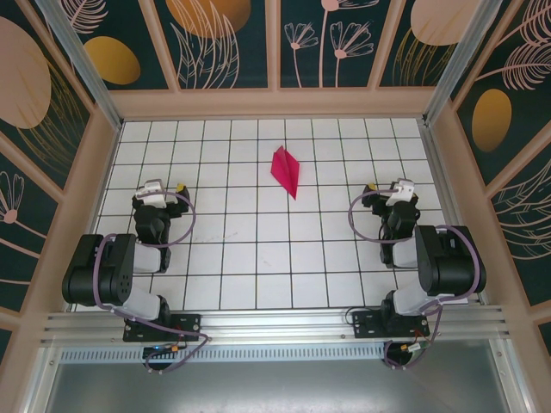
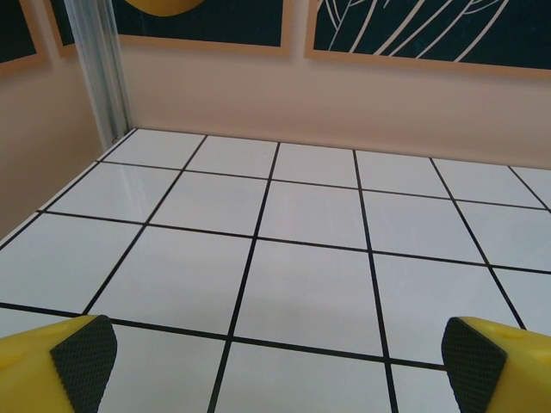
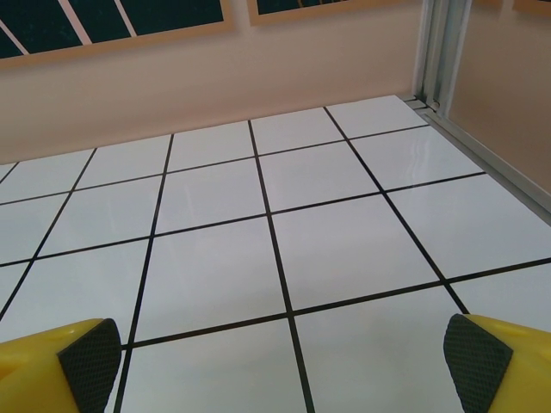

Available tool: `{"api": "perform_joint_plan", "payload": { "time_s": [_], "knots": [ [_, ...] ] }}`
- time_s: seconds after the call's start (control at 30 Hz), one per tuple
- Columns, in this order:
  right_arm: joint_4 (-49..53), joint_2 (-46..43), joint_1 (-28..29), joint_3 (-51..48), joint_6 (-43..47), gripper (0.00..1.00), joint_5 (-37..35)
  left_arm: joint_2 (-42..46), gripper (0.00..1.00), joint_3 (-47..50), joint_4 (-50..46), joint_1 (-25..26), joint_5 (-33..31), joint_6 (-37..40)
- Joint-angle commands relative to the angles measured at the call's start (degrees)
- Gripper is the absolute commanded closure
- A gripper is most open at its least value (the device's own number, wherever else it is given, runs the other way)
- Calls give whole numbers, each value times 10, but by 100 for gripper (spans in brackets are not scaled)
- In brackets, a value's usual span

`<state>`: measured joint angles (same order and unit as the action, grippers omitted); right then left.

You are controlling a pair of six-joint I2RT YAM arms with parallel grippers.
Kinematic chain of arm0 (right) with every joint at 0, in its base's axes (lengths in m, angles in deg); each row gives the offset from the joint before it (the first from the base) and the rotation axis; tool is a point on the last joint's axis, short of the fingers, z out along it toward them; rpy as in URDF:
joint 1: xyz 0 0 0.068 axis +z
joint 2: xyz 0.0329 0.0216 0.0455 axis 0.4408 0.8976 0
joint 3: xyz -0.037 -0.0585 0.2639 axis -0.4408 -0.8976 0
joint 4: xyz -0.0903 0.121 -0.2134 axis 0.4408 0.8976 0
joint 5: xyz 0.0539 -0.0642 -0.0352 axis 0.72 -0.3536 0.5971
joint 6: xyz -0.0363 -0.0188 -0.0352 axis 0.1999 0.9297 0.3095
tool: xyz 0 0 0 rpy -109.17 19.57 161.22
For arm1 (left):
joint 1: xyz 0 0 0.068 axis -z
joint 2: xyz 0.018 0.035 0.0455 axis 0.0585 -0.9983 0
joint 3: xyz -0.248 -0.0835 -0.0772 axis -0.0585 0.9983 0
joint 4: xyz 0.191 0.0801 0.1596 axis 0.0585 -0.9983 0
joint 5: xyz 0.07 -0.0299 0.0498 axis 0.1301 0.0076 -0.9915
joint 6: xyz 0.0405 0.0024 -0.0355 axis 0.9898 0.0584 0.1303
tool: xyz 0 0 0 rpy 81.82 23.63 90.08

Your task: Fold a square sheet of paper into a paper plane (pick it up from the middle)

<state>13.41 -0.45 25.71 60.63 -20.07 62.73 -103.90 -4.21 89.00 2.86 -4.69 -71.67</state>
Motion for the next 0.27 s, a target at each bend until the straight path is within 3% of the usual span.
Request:
{"api": "perform_joint_plan", "payload": {
  "time_s": [0.0, 0.23],
  "knots": [
    [-31, 3, -6, -2, 3, 1, 10, -5, 2, -10, 22, -3, 14, 12],
    [-36, 2, -6, -4, 8, 1, 21, -5, 2, -8, 24, -3, 13, 11]
  ]
}}
